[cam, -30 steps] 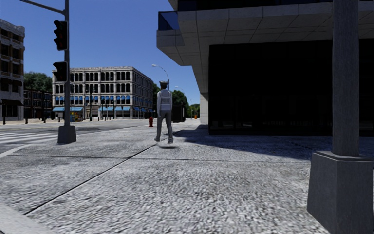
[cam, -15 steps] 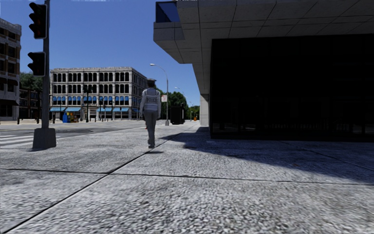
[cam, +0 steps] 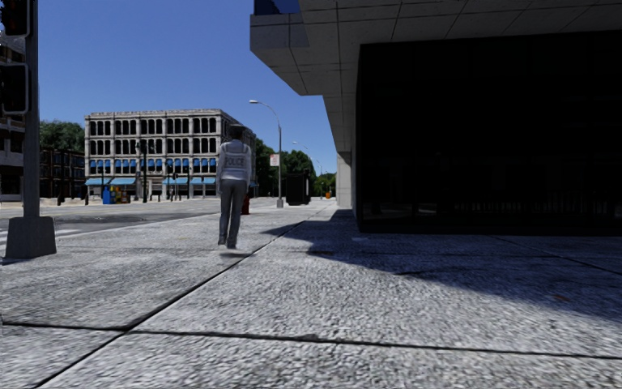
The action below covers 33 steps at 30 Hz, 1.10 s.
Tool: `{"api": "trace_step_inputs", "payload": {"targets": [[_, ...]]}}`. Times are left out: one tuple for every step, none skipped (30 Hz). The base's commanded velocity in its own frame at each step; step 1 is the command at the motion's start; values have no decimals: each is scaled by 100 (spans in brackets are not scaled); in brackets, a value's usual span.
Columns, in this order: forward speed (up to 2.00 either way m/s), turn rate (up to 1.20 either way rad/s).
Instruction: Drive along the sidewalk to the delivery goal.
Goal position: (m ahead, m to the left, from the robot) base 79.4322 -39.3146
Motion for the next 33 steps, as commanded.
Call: {"api": "trace_step_inputs", "payload": {"targets": [[171, 4], [171, 4], [171, 4], [171, 4], [171, 4], [171, 4], [171, 4], [171, 4], [171, 4], [171, 4], [171, 4], [171, 4], [171, 4], [171, 4], [171, 4], [171, 4], [176, 4], [200, 4], [200, 4], [200, 4], [200, 4], [200, 4], [200, 4], [200, 4], [200, 4], [200, 4], [200, 4], [200, 4], [200, 0], [200, 0], [200, 0], [200, 0], [200, 0]]}}
